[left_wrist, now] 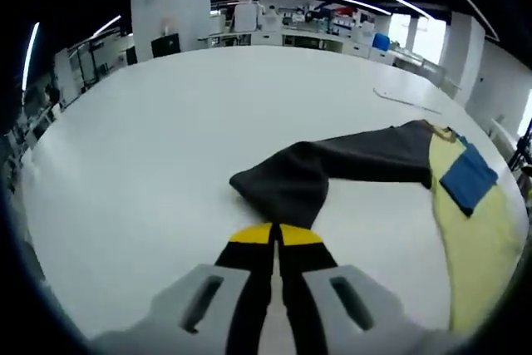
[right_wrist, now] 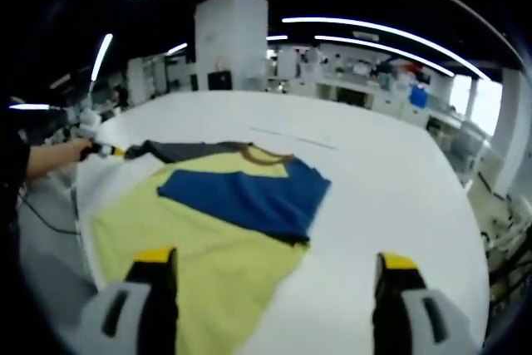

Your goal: Fold the garment on the visible template until the final outline fits inside the template.

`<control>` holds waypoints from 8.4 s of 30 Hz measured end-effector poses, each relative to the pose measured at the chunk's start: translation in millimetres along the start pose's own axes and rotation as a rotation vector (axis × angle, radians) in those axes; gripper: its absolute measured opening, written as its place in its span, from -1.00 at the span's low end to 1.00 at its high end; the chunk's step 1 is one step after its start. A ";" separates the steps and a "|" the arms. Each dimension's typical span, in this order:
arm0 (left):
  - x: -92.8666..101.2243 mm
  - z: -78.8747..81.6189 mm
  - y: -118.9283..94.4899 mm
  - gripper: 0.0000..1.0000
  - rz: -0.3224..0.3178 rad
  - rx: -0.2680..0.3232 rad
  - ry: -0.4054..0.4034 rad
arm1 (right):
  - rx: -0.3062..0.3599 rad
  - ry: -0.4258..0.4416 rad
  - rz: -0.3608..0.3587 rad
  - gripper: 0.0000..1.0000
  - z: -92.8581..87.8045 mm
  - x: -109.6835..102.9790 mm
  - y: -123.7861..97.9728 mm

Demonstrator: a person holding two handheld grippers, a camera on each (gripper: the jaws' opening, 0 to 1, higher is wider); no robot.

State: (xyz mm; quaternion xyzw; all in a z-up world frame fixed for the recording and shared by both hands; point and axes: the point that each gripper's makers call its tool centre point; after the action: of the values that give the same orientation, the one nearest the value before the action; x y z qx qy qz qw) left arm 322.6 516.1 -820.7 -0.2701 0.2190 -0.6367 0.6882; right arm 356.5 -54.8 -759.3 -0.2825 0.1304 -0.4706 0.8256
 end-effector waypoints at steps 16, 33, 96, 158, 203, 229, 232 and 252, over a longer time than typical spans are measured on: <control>-48.3 20.4 7.6 -1.00 0.033 -0.062 0.162 | -0.008 0.016 -0.024 0.98 -1.0 4.8 -3.2; -67.2 30.6 21.0 -1.00 0.037 -0.110 0.200 | -0.027 0.014 -0.030 0.98 -3.8 3.2 -4.9; -61.1 19.2 20.0 -1.00 0.038 -0.167 -0.079 | -0.049 -0.029 0.161 0.98 -4.6 -42.5 -19.1; 183.4 147.1 -0.1 -1.00 -0.472 0.134 0.018 | 0.012 -0.072 0.273 0.98 5.8 -79.1 -26.8; 364.8 154.1 4.9 -1.00 -0.802 0.217 -0.139 | -0.043 -0.036 0.256 0.98 -14.1 -74.9 -26.0; 436.2 118.2 7.3 -1.00 -0.944 0.192 -0.169 | -0.028 0.023 0.201 0.98 -18.4 -54.7 -25.5; 442.0 111.9 8.4 -1.00 -0.951 0.178 -0.168 | -0.036 0.026 0.195 0.98 -20.9 -53.7 -24.9; 482.4 61.7 33.8 -1.00 -0.996 0.049 -0.155 | -0.051 0.081 0.175 0.98 -37.1 -40.1 -21.4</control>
State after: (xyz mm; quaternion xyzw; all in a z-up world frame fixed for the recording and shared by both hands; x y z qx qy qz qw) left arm 433.1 43.4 -775.5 -0.3721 -0.0028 -0.8708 0.3214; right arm 302.6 -41.9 -778.6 -0.2717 0.1997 -0.4040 0.8503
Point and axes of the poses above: the point that each gripper's makers call its tool centre point, and the gripper's own axes: y roughly forward along the fingers, x roughly to its right, z roughly out of its top, and after that the axes turned 4 degrees about -z, right-handed
